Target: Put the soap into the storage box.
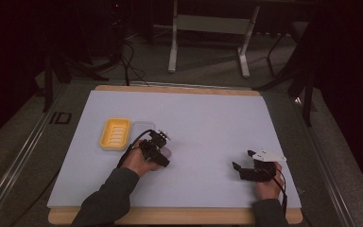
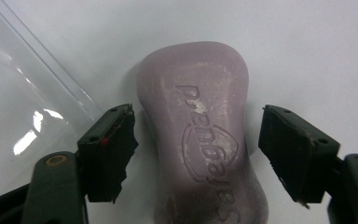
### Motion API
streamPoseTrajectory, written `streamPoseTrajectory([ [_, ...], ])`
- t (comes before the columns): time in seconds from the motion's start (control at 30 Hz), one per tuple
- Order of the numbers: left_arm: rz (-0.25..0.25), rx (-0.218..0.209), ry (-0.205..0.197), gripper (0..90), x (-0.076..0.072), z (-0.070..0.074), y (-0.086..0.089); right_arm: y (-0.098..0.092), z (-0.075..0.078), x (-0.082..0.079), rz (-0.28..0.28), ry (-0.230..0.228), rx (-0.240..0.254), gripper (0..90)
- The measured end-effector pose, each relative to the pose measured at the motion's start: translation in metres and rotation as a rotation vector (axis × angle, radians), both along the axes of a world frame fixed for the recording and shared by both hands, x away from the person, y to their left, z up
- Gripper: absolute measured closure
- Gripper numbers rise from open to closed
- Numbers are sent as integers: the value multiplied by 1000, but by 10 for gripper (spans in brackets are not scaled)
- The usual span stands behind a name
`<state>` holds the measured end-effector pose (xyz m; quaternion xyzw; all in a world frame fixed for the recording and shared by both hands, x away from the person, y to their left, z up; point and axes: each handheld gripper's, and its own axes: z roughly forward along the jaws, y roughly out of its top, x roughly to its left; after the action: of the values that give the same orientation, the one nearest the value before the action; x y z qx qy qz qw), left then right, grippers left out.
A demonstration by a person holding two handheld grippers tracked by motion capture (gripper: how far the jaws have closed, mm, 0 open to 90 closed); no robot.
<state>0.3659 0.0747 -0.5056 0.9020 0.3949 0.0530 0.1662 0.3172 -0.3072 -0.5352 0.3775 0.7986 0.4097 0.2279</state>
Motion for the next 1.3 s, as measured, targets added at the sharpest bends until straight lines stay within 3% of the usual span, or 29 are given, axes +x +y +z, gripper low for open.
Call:
streamPoseTrajectory([
  [0.57,-81,81,60,477,5,5,-4,0,0,0,1,2,-1,169],
  [0.83,-134,129,97,486,9,7,-3,0,0,0,2,2,-3,169],
  [1.3,-152,182,142,474,15,7,-11,0,0,0,3,1,-5,169],
])
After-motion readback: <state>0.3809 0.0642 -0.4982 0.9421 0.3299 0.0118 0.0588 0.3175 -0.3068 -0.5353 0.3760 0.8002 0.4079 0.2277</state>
